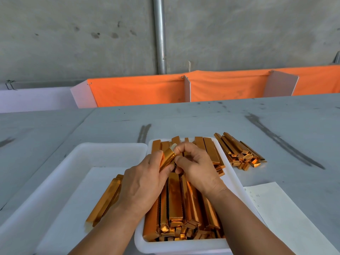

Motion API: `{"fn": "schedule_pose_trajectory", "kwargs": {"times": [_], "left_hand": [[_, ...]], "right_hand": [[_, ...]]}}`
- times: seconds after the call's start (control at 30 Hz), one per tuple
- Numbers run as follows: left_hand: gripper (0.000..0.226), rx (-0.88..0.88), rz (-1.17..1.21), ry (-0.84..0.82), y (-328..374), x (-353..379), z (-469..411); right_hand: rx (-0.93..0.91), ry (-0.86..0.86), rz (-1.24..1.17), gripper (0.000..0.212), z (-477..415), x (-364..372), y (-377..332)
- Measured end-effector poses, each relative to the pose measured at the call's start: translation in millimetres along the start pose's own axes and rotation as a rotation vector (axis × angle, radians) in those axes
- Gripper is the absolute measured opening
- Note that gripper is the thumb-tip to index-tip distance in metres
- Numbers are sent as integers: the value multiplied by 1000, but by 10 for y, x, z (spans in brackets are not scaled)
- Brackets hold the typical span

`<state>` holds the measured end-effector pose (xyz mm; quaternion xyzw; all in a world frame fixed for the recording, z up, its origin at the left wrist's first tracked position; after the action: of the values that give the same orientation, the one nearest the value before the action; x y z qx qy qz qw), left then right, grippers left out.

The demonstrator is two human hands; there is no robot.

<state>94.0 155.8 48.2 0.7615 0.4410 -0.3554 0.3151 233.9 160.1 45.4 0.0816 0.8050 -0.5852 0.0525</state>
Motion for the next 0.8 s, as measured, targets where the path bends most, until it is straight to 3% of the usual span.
{"fn": "schedule_pose_trajectory", "kwargs": {"times": [0.8], "left_hand": [[56, 13, 53, -16, -7, 32, 16]], "right_hand": [[-69, 108, -56, 30, 23, -48, -70]]}}
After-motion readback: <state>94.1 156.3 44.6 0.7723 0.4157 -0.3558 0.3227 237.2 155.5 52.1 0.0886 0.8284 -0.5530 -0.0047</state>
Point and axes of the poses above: each hand's wrist, its own z-axis away from the middle knuckle, its own x-axis out of the palm, y = z × x, the point moved 5 cm from there along -z, towards the middle knuckle, and after that the axes turned 1 degree about y, right-handed, at the moved point
